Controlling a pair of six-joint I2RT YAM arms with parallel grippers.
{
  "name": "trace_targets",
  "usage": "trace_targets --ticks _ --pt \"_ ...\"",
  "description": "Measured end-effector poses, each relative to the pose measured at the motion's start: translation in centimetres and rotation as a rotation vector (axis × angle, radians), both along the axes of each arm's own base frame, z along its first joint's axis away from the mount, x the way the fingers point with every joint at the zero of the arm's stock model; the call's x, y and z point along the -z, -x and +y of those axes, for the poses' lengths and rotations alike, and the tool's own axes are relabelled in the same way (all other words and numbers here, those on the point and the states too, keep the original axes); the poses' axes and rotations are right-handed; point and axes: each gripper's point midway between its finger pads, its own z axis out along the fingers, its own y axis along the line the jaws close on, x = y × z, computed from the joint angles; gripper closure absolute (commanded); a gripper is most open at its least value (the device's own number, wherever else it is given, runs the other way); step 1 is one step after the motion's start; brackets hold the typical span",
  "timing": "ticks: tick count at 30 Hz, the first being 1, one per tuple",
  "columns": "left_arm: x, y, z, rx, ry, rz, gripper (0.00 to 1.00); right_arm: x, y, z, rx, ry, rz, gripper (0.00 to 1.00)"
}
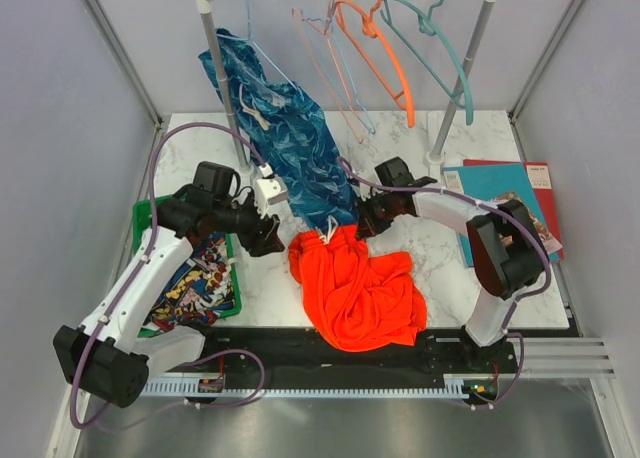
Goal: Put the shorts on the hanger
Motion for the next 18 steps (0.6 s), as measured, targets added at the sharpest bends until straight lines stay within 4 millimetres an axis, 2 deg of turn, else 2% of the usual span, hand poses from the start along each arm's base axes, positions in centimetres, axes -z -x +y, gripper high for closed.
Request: trace_targets --ticks 3,8,10,13,18 --pt "0.5 0.0 0.2 -0.007 -0.003 0.013 0.36 -2.5 1.6 -0.3 -0.054 -0.031 -0.030 1.00" --pt "0.6 -0.1 0.1 -0.004 0.019 0.011 0.35 -9.2 4.9 -1.6 -0.181 -0.090 -0.188 1.00" --pt "0.8 0.0 0.0 0.012 0.030 0.005 0.35 -10.9 6.3 -2.3 -0.232 -0.091 -0.238 1.00" --pt "1.3 0.4 -0.3 0.074 0.036 -0.022 0.34 -11.8 8.2 -3.6 -0.314 -0.064 -0.274 1.00" --pt "3.1 1.2 -0.4 0.226 0.026 -0.097 0.33 -12.1 11.7 -6.1 -0.501 0.014 -0.326 1.00"
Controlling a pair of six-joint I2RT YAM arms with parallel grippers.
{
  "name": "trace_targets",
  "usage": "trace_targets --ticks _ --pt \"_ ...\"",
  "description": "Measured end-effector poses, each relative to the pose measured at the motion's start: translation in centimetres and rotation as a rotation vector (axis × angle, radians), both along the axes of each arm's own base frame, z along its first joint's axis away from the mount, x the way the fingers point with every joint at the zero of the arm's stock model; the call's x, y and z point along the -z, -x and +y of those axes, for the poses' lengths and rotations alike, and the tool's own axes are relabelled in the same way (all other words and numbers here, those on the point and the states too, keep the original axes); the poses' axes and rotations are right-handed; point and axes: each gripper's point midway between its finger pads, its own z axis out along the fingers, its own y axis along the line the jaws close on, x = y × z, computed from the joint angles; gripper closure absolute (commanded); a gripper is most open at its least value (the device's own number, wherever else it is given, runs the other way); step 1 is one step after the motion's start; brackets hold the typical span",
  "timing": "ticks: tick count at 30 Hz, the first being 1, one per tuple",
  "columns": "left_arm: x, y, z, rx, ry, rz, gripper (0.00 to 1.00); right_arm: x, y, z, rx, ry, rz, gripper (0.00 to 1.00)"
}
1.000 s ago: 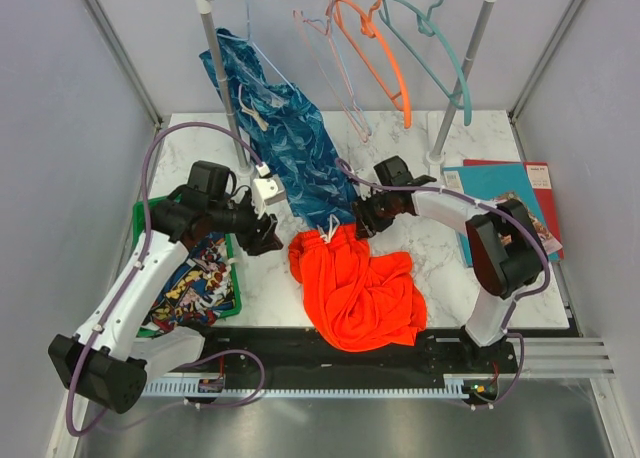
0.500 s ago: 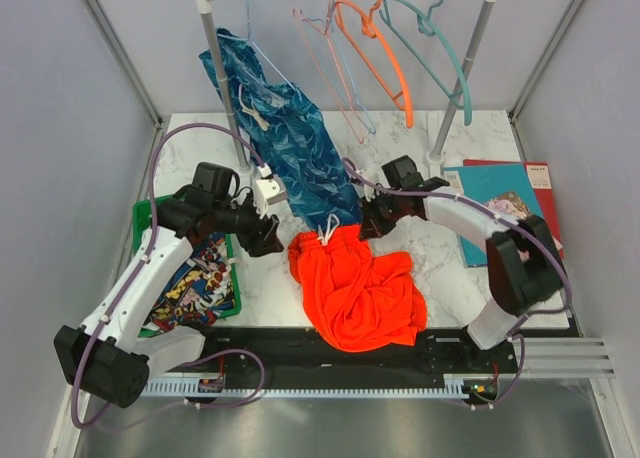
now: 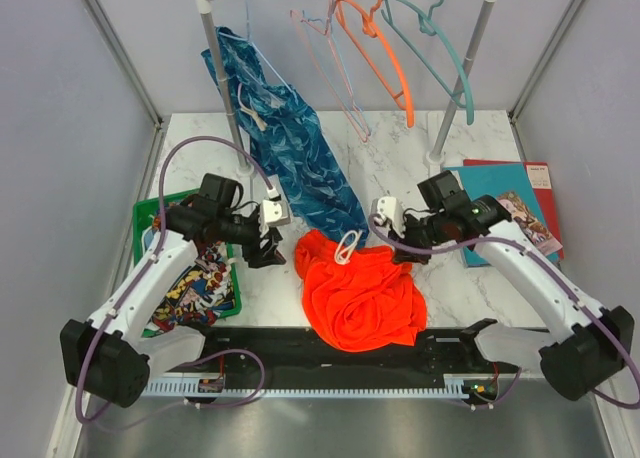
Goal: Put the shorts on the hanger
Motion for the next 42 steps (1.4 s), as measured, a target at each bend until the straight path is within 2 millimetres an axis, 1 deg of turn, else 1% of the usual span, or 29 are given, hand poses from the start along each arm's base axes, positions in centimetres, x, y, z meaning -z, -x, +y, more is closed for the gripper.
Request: trace_targets --ticks 2,5,8,11,15,16,18,21,24,27,29,31,33,34,36,37,39,40,42 --pt "0.4 0.0 -0.4 0.055 -0.001 -0.022 0.34 -0.4 1.4 -0.9 -0.081 0.028 -0.054 1.00" --pt "1.6 -0.2 -1.6 0.146 -0.029 -0.026 0.35 -0.9 3.7 -2.1 -0.212 0.074 -0.156 1.00" --pt "2.8 -0.2 -3.8 0.243 -0.064 -0.014 0.37 -0.9 5.7 -2.8 -0.329 0.118 -0.233 1.00" --pt "3.1 -0.7 -6.8 0.322 -0.090 -0.014 0.37 0.1 6.9 -3.5 -0.407 0.164 -0.261 1.00" --pt "3.3 -1.8 -10.9 0.369 -0.100 -0.015 0.34 2.5 7.8 -5.1 -0.463 0.244 -0.278 1.00" --pt "3.4 -2.0 -11.5 0.373 -0.102 -0.013 0.32 2.9 8.0 -5.5 -0.474 0.257 -0.287 1.00" --pt "3.8 -2.6 -12.8 0.377 -0.108 -0.003 0.32 3.3 8.2 -5.9 -0.486 0.273 -0.310 1.00" --pt "4.8 -3.8 -14.2 0.359 -0.146 0.003 0.32 3.1 8.1 -6.2 -0.488 0.279 -0.340 1.00" --pt "5.9 -5.5 -15.4 0.321 -0.184 -0.009 0.30 3.0 8.1 -6.2 -0.489 0.280 -0.351 1.00" --pt "7.5 -7.1 -15.8 0.269 -0.242 -0.015 0.26 3.0 8.1 -6.2 -0.489 0.282 -0.357 1.00" --pt "8.6 -7.7 -15.9 0.248 -0.276 -0.012 0.25 2.9 8.1 -6.3 -0.488 0.280 -0.361 1.00" --pt "9.8 -7.8 -15.8 0.237 -0.312 -0.005 0.26 2.9 8.1 -6.3 -0.486 0.278 -0.366 1.00" --pt "11.0 -7.5 -15.7 0.240 -0.348 0.009 0.31 2.8 8.1 -6.3 -0.483 0.275 -0.373 1.00" --pt "11.4 -7.1 -15.8 0.247 -0.360 0.016 0.46 2.7 8.2 -6.4 -0.481 0.274 -0.376 1.00" --pt "12.0 -6.1 -16.0 0.269 -0.378 0.038 0.65 2.6 8.2 -6.4 -0.473 0.271 -0.385 1.00" --pt "12.0 -5.7 -16.0 0.271 -0.382 0.050 0.82 2.5 8.2 -6.5 -0.469 0.268 -0.388 1.00" --pt "11.7 -5.0 -16.0 0.282 -0.379 0.064 0.97 2.3 8.3 -6.6 -0.458 0.264 -0.392 1.00" --pt "11.4 -4.7 -16.0 0.287 -0.369 0.073 0.98 2.3 8.3 -6.6 -0.448 0.263 -0.393 1.00" --pt "10.0 -3.9 -15.7 0.284 -0.344 0.075 0.98 2.2 8.3 -6.7 -0.423 0.262 -0.390 1.00"
